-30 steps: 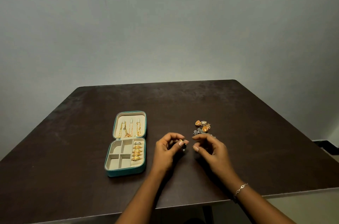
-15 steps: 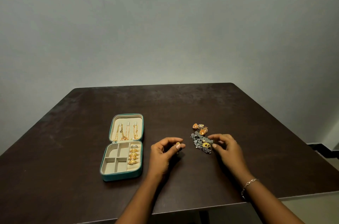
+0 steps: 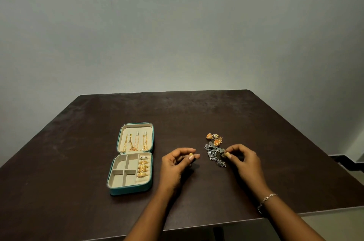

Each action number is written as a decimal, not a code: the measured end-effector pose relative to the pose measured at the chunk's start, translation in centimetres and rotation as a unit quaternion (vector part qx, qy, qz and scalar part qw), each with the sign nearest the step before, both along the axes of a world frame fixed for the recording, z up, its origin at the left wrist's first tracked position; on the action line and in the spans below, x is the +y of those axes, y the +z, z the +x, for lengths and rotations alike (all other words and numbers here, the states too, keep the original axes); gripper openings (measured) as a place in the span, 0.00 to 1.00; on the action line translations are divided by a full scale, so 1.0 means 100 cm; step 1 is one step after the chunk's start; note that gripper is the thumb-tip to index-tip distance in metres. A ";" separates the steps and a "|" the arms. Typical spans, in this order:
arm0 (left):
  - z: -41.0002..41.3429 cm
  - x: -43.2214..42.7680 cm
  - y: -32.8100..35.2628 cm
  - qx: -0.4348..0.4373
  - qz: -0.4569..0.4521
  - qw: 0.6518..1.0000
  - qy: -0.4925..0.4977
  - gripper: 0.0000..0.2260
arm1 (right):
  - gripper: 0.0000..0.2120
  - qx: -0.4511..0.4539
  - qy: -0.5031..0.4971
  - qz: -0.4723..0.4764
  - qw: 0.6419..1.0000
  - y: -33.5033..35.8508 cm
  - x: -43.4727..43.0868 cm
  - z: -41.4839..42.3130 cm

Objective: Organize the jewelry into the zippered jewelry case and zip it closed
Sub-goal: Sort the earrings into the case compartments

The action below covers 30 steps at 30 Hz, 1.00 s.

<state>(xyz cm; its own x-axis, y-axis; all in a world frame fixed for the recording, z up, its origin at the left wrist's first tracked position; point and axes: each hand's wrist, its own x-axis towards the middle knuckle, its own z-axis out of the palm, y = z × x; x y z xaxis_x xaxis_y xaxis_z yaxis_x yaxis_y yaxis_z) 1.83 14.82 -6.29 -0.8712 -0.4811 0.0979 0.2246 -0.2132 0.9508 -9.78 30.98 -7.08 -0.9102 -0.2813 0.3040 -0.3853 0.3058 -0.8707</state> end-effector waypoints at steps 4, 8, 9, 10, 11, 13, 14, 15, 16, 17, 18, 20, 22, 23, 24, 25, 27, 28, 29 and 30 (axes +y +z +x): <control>0.000 0.000 -0.001 -0.002 -0.013 1.000 0.006 0.07 | 0.11 -0.025 0.024 -0.095 0.995 0.003 -0.001 0.002; 0.001 0.000 0.000 -0.004 -0.019 1.000 0.010 0.07 | 0.15 -0.036 0.053 -0.119 0.991 0.004 0.000 0.002; 0.001 0.000 0.000 -0.005 -0.019 1.000 0.010 0.07 | 0.15 -0.041 0.056 -0.125 0.990 0.003 0.001 0.002; 0.001 0.000 0.000 -0.006 -0.018 1.000 0.010 0.07 | 0.14 -0.044 0.056 -0.130 0.989 0.004 0.002 0.002; 0.000 0.000 0.000 -0.007 -0.017 1.000 0.010 0.06 | 0.14 -0.047 0.056 -0.137 0.988 0.004 0.003 0.001; 0.000 -0.001 0.000 -0.007 -0.014 1.000 0.008 0.06 | 0.13 -0.051 0.061 -0.151 0.985 0.007 0.003 0.002; 0.000 -0.001 0.000 -0.006 -0.011 1.000 0.008 0.06 | 0.13 -0.054 0.066 -0.160 0.984 0.010 0.004 0.003; 0.000 -0.002 0.000 -0.005 -0.009 1.000 0.008 0.06 | 0.13 -0.058 0.072 -0.166 0.982 0.012 0.003 0.004; 0.000 -0.002 0.000 -0.004 -0.009 1.000 0.008 0.06 | 0.13 -0.062 0.078 -0.170 0.980 0.014 0.003 0.005; -0.001 -0.002 0.000 -0.002 -0.008 1.000 0.008 0.06 | 0.13 -0.068 0.082 -0.173 0.979 0.015 0.002 0.005; -0.001 -0.001 0.000 0.001 -0.003 1.000 0.008 0.07 | 0.12 -0.074 0.086 -0.177 0.978 0.017 0.002 0.006; -0.001 0.000 -0.001 0.009 0.018 1.000 0.010 0.08 | 0.11 -0.093 0.090 -0.185 0.974 0.018 0.000 0.008; -0.002 0.000 -0.001 0.015 0.037 0.999 0.009 0.09 | 0.10 -0.128 0.100 -0.201 0.966 0.021 -0.002 0.012; -0.001 0.000 -0.001 0.015 0.043 0.999 0.008 0.09 | 0.09 -0.150 0.104 -0.210 0.960 0.023 -0.003 0.014; -0.001 0.000 -0.001 0.015 0.046 0.999 0.009 0.09 | 0.09 -0.173 0.106 -0.218 0.955 0.026 -0.004 0.017; -0.001 0.000 0.000 0.013 0.049 0.999 0.009 0.09 | 0.08 -0.195 0.106 -0.224 0.949 0.028 -0.005 0.019; 0.000 0.001 0.002 0.007 0.054 0.998 0.008 0.09 | 0.08 -0.236 0.106 -0.228 0.939 0.031 -0.007 0.023; 0.000 0.002 0.003 0.003 0.056 0.998 0.006 0.08 | 0.08 -0.252 0.105 -0.225 0.935 0.033 -0.007 0.026; 0.000 0.003 0.004 -0.004 0.055 0.998 0.004 0.07 | 0.08 -0.263 0.105 -0.218 0.934 0.034 -0.008 0.027; 0.000 0.004 0.005 -0.011 0.049 0.999 0.002 0.06 | 0.08 -0.271 0.105 -0.210 0.933 0.035 -0.008 0.029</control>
